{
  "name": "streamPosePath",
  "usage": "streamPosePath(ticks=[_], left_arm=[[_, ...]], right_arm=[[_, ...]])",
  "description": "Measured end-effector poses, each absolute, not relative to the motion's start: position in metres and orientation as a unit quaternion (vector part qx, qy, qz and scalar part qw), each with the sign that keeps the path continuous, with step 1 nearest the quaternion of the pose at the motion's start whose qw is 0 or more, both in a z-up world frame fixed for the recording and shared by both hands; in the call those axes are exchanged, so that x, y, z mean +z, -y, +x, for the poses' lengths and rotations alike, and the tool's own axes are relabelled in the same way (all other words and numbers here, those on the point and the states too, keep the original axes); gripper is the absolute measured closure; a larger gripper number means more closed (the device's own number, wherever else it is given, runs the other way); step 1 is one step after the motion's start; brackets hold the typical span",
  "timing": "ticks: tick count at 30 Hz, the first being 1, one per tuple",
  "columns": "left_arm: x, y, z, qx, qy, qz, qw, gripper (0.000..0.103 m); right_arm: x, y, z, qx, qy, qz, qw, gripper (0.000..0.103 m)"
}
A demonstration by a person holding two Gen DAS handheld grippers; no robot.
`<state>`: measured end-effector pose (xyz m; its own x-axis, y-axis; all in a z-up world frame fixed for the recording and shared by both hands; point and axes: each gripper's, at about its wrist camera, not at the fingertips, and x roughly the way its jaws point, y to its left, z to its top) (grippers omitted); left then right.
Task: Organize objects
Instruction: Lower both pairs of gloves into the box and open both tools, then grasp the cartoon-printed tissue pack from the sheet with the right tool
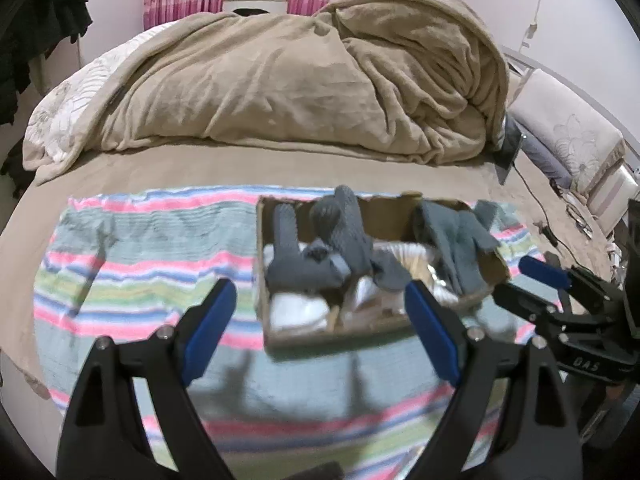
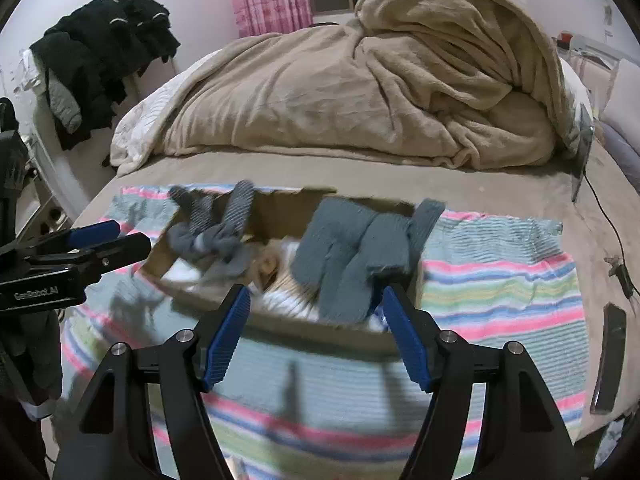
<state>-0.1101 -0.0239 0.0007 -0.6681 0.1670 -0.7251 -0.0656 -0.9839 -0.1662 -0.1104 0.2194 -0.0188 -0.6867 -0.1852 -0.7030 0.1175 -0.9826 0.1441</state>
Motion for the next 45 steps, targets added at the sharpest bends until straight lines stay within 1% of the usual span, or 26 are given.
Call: streamPosePath(ticks=[9,13,26,33,40,41,42,43,45], left_arm=[[0.002,0.033,-0.057,0.911,0.066,-0.404,0.057,0.016],[-0.008,0.039,-0.04,0.905,0.078,-0.415,0.054,0.016],[-0.049,0.044,-0.003,0.883,0.088,-0.457,0.056,0.016],[-0.061,0.051,0.005,0.877,0.091,-0.47,0.05,0.016],[-0.07,0.053,0.009,0.871,0.093,-0.481,0.05,0.016],[-0.07,0.052,0.009,0.87,0.092,-0.481,0.051,0.016],[-0.07,0.051,0.008,0.87,0.092,-0.481,0.053,0.016],[-0.07,0.05,0.008,0.87,0.092,-0.482,0.053,0.016],[-0.069,0.048,0.007,0.87,0.091,-0.482,0.056,0.016]], right_arm=[[-0.032,-0.2,-0.075,-0.905,0.03,0.411,0.105,0.03],[-0.043,-0.191,-0.063,-0.896,0.024,0.427,0.116,0.023],[-0.101,-0.146,-0.03,-0.841,-0.006,0.509,0.185,0.023],[-0.123,-0.124,-0.019,-0.82,-0.039,0.535,0.197,0.023],[-0.136,-0.12,-0.017,-0.809,-0.052,0.549,0.202,0.023],[-0.138,-0.12,-0.017,-0.808,-0.052,0.551,0.202,0.025],[-0.138,-0.121,-0.016,-0.808,-0.052,0.551,0.2,0.029],[-0.137,-0.122,-0.016,-0.809,-0.05,0.551,0.2,0.036],[-0.133,-0.125,-0.015,-0.812,-0.05,0.546,0.197,0.036]])
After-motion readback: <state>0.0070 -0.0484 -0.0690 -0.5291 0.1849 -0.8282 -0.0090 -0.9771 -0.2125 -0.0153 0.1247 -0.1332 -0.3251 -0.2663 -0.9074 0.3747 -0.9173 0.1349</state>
